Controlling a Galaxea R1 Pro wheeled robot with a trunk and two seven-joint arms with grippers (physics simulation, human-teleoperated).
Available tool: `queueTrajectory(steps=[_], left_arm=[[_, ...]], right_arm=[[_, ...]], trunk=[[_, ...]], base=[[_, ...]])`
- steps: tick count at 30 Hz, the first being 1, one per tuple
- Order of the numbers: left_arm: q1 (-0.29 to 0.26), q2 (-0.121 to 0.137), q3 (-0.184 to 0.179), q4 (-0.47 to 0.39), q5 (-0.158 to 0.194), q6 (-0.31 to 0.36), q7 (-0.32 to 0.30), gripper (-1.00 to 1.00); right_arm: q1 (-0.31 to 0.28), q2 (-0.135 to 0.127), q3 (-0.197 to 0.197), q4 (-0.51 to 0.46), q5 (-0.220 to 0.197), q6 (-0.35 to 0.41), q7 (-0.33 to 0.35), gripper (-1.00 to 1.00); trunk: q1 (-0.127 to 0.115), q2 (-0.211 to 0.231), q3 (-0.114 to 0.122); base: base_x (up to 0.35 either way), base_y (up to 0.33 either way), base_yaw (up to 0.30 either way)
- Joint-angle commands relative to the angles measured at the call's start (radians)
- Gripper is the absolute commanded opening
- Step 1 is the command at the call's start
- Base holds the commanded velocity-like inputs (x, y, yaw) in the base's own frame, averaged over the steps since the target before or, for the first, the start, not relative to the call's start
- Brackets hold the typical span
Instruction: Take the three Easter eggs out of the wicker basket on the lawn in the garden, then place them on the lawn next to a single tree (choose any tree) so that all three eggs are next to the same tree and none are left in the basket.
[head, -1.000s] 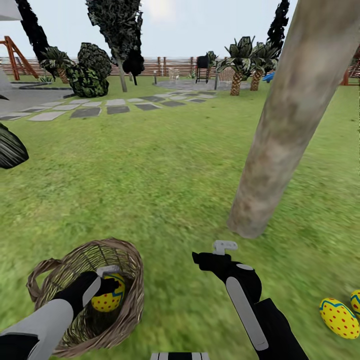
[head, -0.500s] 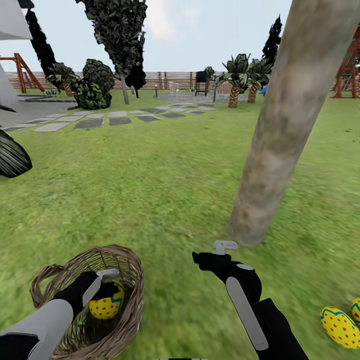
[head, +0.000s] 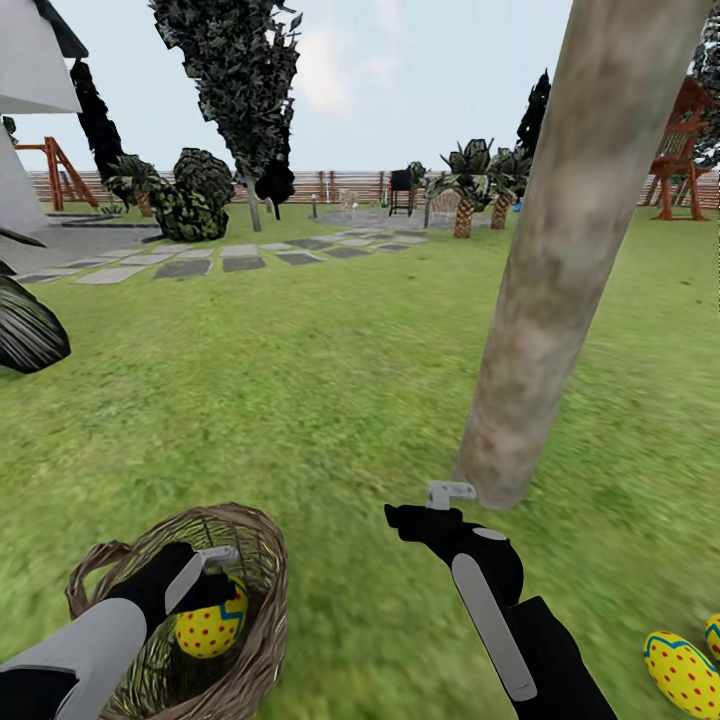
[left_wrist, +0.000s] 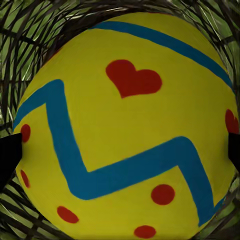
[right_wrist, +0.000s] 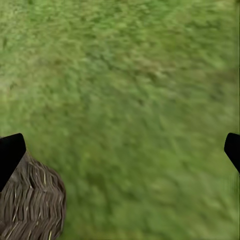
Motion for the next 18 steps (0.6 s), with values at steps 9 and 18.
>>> queueTrajectory(steps=[9,18], left_arm=[[0.000,0.000,-0.007,-0.002,0.010,0.032,0.006,-1.00],[0.000,0.001,-0.007,-0.002,0.010,0.033,0.007,-1.00]], right_arm=[[-0.001,-0.001,0.001,-0.001,-0.010,0.002,-0.010,1.00],[-0.001,0.001,0.001,-0.001,-0.011,0.002,-0.010,1.00]], trunk=[[-0.004,0.002,0.034],[-0.008,0.004,0.069]], base=[[0.000,0.000,0.000],[0.000,0.000,0.000]])
